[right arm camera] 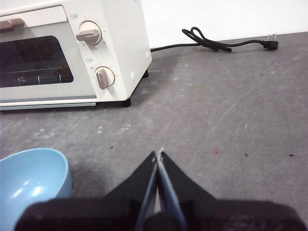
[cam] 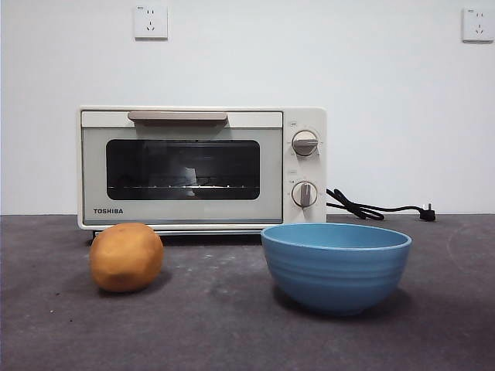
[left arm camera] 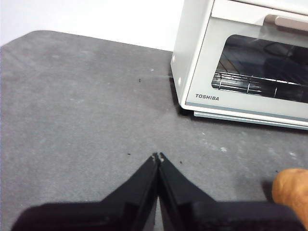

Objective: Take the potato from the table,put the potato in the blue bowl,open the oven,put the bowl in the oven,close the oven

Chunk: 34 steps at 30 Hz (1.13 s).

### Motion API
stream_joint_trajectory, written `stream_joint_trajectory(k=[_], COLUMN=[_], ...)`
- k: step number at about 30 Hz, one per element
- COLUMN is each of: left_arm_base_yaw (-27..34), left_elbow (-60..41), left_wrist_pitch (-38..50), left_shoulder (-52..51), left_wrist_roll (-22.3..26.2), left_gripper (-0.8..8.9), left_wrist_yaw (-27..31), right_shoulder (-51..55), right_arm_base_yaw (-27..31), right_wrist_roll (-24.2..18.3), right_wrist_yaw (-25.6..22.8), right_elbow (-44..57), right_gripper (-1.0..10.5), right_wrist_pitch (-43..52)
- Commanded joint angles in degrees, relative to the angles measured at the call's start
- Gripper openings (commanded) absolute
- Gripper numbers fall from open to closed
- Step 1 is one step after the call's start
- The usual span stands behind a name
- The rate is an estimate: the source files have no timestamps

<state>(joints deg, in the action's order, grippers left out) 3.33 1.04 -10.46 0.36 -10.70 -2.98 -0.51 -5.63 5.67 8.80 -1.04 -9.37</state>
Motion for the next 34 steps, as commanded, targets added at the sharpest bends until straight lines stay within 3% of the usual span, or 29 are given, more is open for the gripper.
stream_joint_trajectory(k=[1, 4, 8, 12, 20, 27, 34], left_arm_base_yaw=[0.13, 0.13, 0.13, 0.13, 0.13, 0.13, 0.13], left_elbow=[-0.68, -0.68, -0.17, 2.75, 13.66, 25.05, 36.92], left_wrist_pitch=[0.15, 0.20, 0.07, -1.79, -8.87, -16.98, -25.94], left_shoulder=[0.00, 0.00, 0.00, 0.02, 0.31, 7.34, 19.61], left_wrist_roll=[-2.71, -4.61, -5.92, -12.13, -13.55, -9.94, -0.87], left_gripper=[-0.04, -0.05, -0.08, -0.08, -0.08, -0.08, -0.08], left_wrist_yaw=[-0.52, -1.40, -7.48, -12.28, -15.23, -20.81, -30.69], right_shoulder=[0.02, 0.02, 0.00, -0.94, -8.90, -23.52, -38.21], right_arm_base_yaw=[-0.07, -0.07, -0.07, -0.09, -0.13, -0.13, -1.57], right_wrist_roll=[4.35, 6.64, 12.15, 16.94, 17.99, 11.74, 0.39], right_wrist_yaw=[0.09, 0.02, 1.84, 4.26, 8.11, 19.17, 27.34], right_elbow=[0.61, 0.61, -0.11, -2.56, -12.57, -28.96, -48.30], right_gripper=[0.0, 0.0, -0.1, -0.1, -0.1, -0.1, -0.1], right_wrist_pitch=[-0.17, 0.85, 1.40, 1.16, -2.54, -12.76, -29.40])
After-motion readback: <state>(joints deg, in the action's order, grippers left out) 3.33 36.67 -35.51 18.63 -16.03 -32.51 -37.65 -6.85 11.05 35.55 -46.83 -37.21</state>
